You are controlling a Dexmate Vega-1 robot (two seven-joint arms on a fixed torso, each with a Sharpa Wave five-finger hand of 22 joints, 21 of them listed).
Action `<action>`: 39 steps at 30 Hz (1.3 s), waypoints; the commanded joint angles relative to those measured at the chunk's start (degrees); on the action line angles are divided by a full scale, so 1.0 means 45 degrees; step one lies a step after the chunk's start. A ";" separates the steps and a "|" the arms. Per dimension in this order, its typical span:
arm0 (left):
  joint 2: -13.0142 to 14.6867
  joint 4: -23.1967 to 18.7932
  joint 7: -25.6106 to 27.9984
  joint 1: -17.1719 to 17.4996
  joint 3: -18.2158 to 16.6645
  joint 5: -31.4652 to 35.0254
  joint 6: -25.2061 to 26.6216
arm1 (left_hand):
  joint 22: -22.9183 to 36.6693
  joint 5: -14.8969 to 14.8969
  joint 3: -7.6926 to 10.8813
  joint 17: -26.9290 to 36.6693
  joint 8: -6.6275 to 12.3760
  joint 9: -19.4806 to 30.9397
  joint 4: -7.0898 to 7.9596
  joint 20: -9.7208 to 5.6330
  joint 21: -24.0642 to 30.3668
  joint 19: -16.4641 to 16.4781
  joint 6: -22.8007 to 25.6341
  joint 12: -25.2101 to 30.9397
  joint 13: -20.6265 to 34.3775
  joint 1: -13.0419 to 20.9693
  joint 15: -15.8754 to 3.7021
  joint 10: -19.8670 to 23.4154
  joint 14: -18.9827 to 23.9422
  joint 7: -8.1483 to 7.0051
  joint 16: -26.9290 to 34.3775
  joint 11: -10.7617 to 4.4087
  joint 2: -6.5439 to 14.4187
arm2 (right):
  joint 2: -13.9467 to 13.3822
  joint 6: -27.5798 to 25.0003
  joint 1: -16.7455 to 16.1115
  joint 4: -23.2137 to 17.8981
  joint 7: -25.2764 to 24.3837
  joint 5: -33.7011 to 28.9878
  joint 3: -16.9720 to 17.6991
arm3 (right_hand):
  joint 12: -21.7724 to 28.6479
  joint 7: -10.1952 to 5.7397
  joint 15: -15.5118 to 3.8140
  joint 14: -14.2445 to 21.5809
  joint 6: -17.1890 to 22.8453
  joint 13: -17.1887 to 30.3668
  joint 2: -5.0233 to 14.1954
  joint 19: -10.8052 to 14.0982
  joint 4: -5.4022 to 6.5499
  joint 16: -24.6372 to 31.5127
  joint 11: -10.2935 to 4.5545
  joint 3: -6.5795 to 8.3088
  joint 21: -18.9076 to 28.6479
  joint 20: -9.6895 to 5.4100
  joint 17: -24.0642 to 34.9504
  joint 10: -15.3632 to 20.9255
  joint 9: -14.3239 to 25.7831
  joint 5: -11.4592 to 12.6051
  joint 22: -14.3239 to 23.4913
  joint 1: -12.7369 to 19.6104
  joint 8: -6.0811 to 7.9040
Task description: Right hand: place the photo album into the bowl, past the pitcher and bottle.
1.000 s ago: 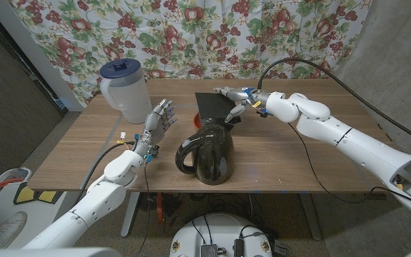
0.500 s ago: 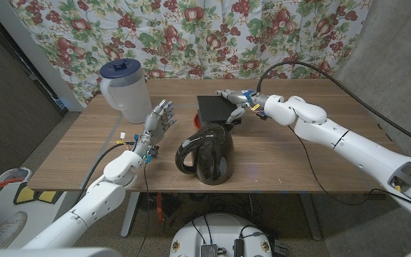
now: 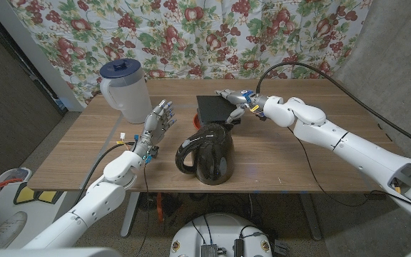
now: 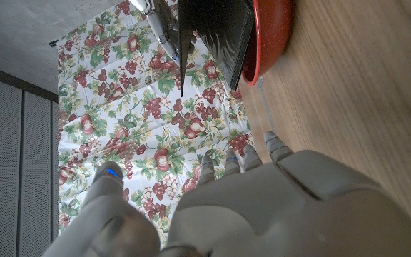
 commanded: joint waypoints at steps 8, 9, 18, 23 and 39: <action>-0.0074 0.0068 -0.0068 0.0029 0.0040 0.0005 -0.0143 | 0.0031 0.0081 -0.0049 0.0036 0.0029 0.0056 -0.0035 -0.0070 0.0024 -0.0062 0.0130 -0.0010 0.0046 0.0015 0.0059 -0.0038 -0.0905 -0.0050 0.0055 0.0010 0.0058 | -0.0133 0.0176 -0.0108 -0.0284 -0.0082 0.0080 0.0178 | 0.0911 -0.0097 0.0011 -0.0213 -0.1546 0.1742 0.1024 -0.0103 0.1480 -0.0094 0.0164 0.1693 0.0069 0.0011 -0.0044 -0.0495 0.0032 -0.0253 0.0077 0.0516 0.0007; -0.0082 0.0068 -0.0064 0.0030 0.0038 0.0000 -0.0148 | 0.0031 0.0081 -0.0050 0.0036 0.0027 0.0056 -0.0035 -0.0063 0.0023 -0.0065 0.0127 -0.0010 0.0046 0.0015 0.0061 -0.0039 -0.0903 -0.0052 0.0056 0.0009 0.0058 | -0.0140 0.0198 -0.0107 -0.0292 -0.0050 0.0110 0.0185 | 0.0900 -0.0090 0.0016 -0.0221 -0.1557 0.1719 0.1012 -0.0099 0.1474 -0.0101 0.0155 0.1681 0.0073 0.0005 -0.0053 -0.0469 0.0032 -0.0269 0.0077 0.0516 0.0005; -0.0069 0.0021 -0.0063 0.0083 0.0036 0.0019 -0.0195 | 0.0031 0.0082 -0.0055 0.0036 0.0027 0.0056 -0.0035 -0.0054 0.0023 -0.0066 0.0135 -0.0012 0.0046 0.0018 0.0063 -0.0044 -0.0907 -0.0049 0.0055 0.0007 0.0063 | -0.0129 0.0308 -0.0159 -0.0342 -0.0047 0.0163 0.0217 | 0.0430 -0.0118 0.0044 -0.0484 -0.1636 0.1307 0.0792 -0.0224 0.1550 -0.0252 0.0203 0.1351 0.0060 0.0075 -0.0190 -0.0655 0.0032 -0.0649 0.0078 0.0247 0.0015; -0.0063 0.0042 -0.0095 0.0090 0.0012 0.0013 -0.0255 | 0.0031 0.0082 -0.0058 0.0036 0.0025 0.0056 -0.0035 -0.0048 0.0024 -0.0064 0.0134 -0.0009 0.0047 0.0019 0.0065 -0.0037 -0.0906 -0.0043 0.0056 0.0001 0.0065 | -0.0093 0.0329 -0.0135 -0.0368 0.0056 0.0147 0.0184 | 0.0154 -0.0123 0.0132 -0.0681 -0.1636 0.1059 0.0718 -0.0310 0.1559 -0.0371 0.0231 0.1217 0.0048 0.0125 -0.0301 -0.0750 0.0029 -0.0884 0.0076 0.0164 0.0038; -0.0107 0.0284 -0.0326 0.0092 -0.0047 -0.0124 -0.0467 | 0.0031 0.0081 -0.0070 0.0036 0.0028 0.0056 -0.0035 -0.0071 0.0027 -0.0055 0.0152 -0.0006 0.0046 0.0021 0.0060 -0.0031 -0.0905 -0.0061 0.0057 0.0015 0.0064 | 0.0120 0.0226 0.0006 -0.0388 0.0513 -0.0054 -0.0066 | -0.0629 -0.0162 0.0365 -0.1106 -0.1701 0.0346 0.0469 -0.0629 0.1707 -0.0651 0.0452 0.0765 -0.0002 0.0274 -0.0649 -0.1017 0.0019 -0.1710 0.0071 -0.0320 0.0060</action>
